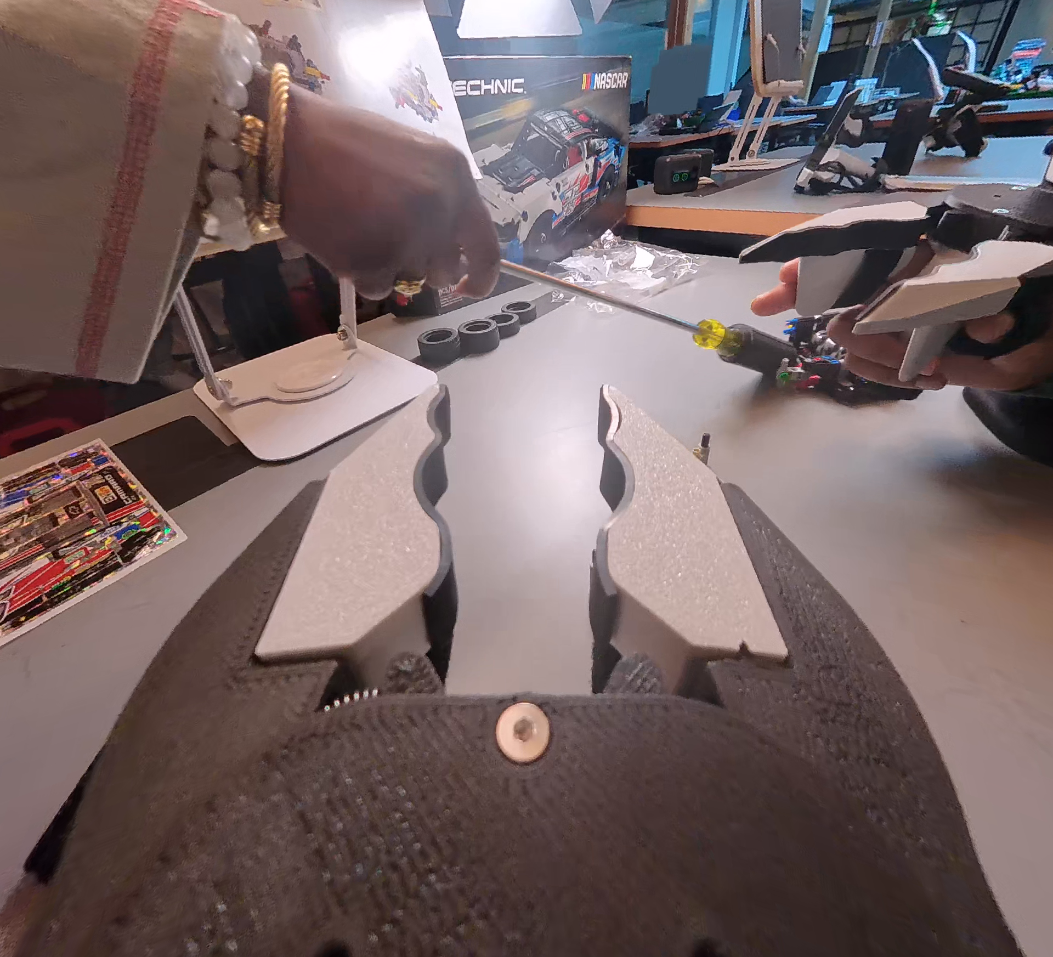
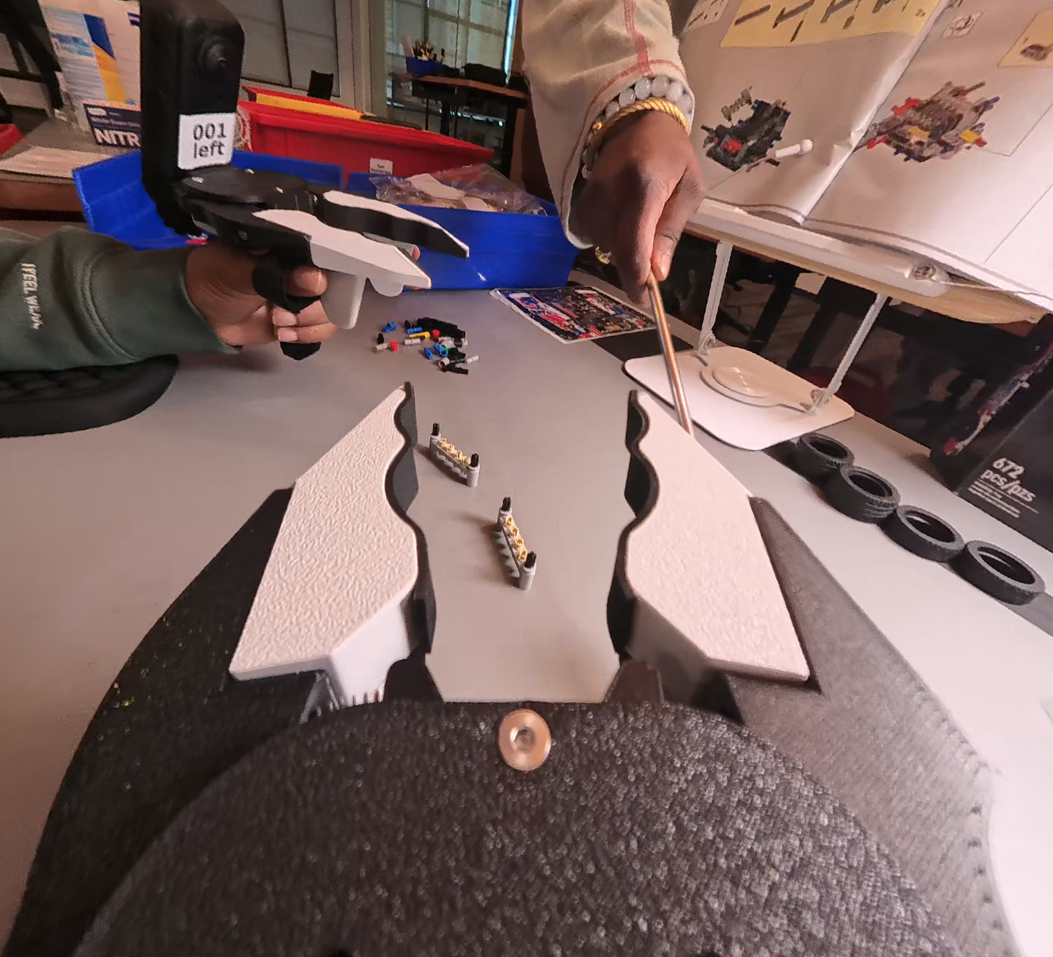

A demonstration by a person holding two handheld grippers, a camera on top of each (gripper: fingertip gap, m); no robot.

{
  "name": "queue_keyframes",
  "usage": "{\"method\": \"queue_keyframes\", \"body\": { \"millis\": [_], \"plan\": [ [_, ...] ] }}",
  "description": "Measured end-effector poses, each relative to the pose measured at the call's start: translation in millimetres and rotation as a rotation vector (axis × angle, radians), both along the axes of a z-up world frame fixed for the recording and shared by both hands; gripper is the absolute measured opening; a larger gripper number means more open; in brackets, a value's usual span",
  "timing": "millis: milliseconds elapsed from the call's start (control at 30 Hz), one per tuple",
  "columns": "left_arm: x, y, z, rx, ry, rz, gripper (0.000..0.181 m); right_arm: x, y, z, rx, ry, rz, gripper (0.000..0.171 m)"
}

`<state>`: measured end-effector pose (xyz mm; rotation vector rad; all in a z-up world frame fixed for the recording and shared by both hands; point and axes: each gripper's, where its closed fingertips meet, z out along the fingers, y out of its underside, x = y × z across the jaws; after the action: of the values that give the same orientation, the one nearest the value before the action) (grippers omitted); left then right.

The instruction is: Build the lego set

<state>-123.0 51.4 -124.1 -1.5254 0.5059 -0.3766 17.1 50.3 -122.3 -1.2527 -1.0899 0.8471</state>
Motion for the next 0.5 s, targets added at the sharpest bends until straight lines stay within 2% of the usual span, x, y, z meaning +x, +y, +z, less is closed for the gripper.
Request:
{"method": "queue_keyframes", "body": {
  "millis": [333,500],
  "plan": [
    [5.4,-9.9,-21.3,-0.121,0.102,0.034,0.057,7.2,-4.2,-32.7,-0.093,-0.167,-0.058,0.076],
    [5.2,-7.8,-28.9,-0.168,0.089,0.031,0.053,10.2,1.7,-32.5,-0.116,-0.166,-0.071,0.075]
  ]
}}
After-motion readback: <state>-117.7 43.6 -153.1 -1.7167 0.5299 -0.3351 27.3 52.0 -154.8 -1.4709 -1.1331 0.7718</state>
